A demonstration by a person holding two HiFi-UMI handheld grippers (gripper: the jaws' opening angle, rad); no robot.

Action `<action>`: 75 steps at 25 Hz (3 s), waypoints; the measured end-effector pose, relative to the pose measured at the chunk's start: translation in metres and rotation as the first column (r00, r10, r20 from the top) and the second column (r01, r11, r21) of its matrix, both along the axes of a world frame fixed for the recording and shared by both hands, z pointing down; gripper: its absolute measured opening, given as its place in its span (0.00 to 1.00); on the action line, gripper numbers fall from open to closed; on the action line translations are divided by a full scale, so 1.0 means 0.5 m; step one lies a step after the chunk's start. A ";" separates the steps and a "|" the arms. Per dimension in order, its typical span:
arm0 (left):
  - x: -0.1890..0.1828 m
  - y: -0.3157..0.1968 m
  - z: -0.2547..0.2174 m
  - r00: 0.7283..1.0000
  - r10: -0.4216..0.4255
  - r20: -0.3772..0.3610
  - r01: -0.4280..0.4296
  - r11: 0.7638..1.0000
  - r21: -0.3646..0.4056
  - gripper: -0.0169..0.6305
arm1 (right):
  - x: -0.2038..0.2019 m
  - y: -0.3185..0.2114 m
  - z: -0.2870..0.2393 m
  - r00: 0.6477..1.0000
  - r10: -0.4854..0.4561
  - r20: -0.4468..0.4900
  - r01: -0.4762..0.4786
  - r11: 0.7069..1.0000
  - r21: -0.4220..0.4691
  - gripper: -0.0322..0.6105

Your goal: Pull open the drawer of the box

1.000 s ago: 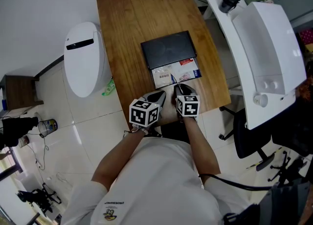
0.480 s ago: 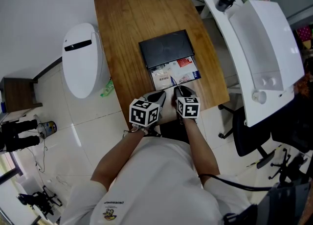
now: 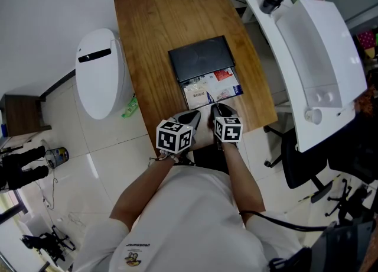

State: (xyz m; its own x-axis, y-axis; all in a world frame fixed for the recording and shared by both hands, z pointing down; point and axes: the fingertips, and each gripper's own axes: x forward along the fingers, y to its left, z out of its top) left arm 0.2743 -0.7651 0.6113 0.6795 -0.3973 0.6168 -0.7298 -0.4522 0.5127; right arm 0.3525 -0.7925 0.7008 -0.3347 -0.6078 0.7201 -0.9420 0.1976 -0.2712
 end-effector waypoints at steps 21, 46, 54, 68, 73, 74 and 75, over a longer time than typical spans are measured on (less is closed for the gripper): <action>-0.031 0.024 -0.032 1.000 -0.014 -0.026 0.015 0.999 0.037 0.03 | 0.017 0.026 -0.033 0.998 0.057 -0.002 -0.057 0.998 0.012 0.15; -0.106 0.202 -0.117 0.990 0.027 -0.139 -0.008 0.990 0.138 0.03 | -0.071 0.252 -0.176 0.989 0.144 -0.022 -0.139 0.979 0.147 0.03; -0.121 0.241 -0.145 0.985 0.050 -0.165 -0.023 0.986 0.167 0.03 | -0.082 0.317 -0.233 0.984 0.179 -0.023 -0.170 0.964 0.202 0.03; -0.117 0.274 -0.206 0.987 -0.040 -0.154 0.073 0.974 0.214 0.03 | -0.072 0.329 -0.336 0.998 0.060 0.017 -0.062 0.956 0.286 0.03; -0.112 0.285 -0.237 0.988 -0.054 -0.147 0.090 0.964 0.250 0.03 | -0.082 0.347 -0.350 0.998 0.026 0.051 -0.040 0.955 0.294 0.03; -0.113 0.287 -0.240 0.988 -0.052 -0.144 0.088 0.963 0.254 0.03 | -0.087 0.348 -0.348 0.998 0.023 0.056 -0.039 0.955 0.293 0.03; -0.118 0.288 -0.240 0.989 -0.051 -0.141 0.086 0.963 0.256 0.03 | -0.096 0.348 -0.346 0.998 0.019 0.061 -0.036 0.955 0.293 0.03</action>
State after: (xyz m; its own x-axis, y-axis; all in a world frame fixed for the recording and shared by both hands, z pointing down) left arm 0.2154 -0.6210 0.4911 0.7130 -0.5811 0.3924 -0.6979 -0.5340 0.4773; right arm 0.3042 -0.6183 0.5277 -0.3501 -0.7991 0.4887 -0.9330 0.2510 -0.2579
